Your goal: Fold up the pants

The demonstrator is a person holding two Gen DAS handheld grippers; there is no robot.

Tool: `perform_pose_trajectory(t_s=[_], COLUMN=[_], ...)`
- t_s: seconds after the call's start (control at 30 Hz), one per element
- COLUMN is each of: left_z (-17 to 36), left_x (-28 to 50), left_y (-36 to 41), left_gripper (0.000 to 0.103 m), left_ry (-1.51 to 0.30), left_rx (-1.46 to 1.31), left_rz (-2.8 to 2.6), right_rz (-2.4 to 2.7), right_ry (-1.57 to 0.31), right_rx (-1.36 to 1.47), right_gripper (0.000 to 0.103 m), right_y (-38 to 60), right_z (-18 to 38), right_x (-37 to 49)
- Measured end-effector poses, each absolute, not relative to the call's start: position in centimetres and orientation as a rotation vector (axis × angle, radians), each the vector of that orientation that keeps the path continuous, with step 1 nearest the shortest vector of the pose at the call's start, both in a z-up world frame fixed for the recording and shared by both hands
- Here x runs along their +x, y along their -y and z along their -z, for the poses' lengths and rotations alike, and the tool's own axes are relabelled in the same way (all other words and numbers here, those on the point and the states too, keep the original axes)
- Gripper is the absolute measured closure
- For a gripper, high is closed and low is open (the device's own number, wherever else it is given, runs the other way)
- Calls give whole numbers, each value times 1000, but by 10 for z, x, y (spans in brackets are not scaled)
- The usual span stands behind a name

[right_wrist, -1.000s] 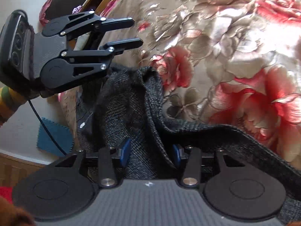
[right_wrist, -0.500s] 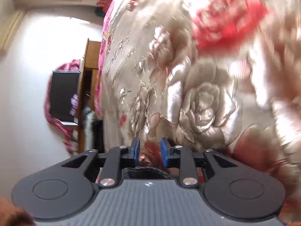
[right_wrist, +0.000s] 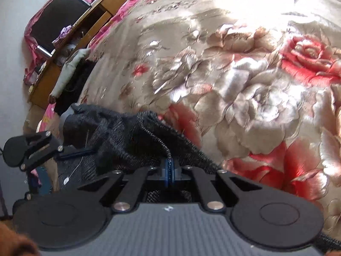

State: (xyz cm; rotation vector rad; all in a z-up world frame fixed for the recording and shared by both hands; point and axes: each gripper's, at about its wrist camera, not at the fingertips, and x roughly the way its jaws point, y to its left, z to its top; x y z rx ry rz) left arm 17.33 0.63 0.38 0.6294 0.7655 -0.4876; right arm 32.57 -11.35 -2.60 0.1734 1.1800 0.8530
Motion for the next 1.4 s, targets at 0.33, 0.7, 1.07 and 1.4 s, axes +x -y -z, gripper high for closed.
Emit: perform_pose_trajectory(t_s=[0.33, 0.7, 1.07, 1.4], left_z=[18, 14, 20, 29], left_x=[165, 175, 141, 126], left_y=[23, 152, 235, 259], left_gripper=[36, 35, 35, 34], left_ry=[-816, -769, -671, -587], left_rx=[701, 671, 773, 777], left_rz=[473, 702, 925, 928], right_rz=[-590, 351, 436, 417], right_ry=[-1006, -984, -795, -778], right_rx=[343, 589, 845, 920], right_gripper=[83, 88, 76, 71], right_y=[191, 480, 537, 544], right_z=[9, 20, 26, 33], right_x=[301, 151, 109, 120])
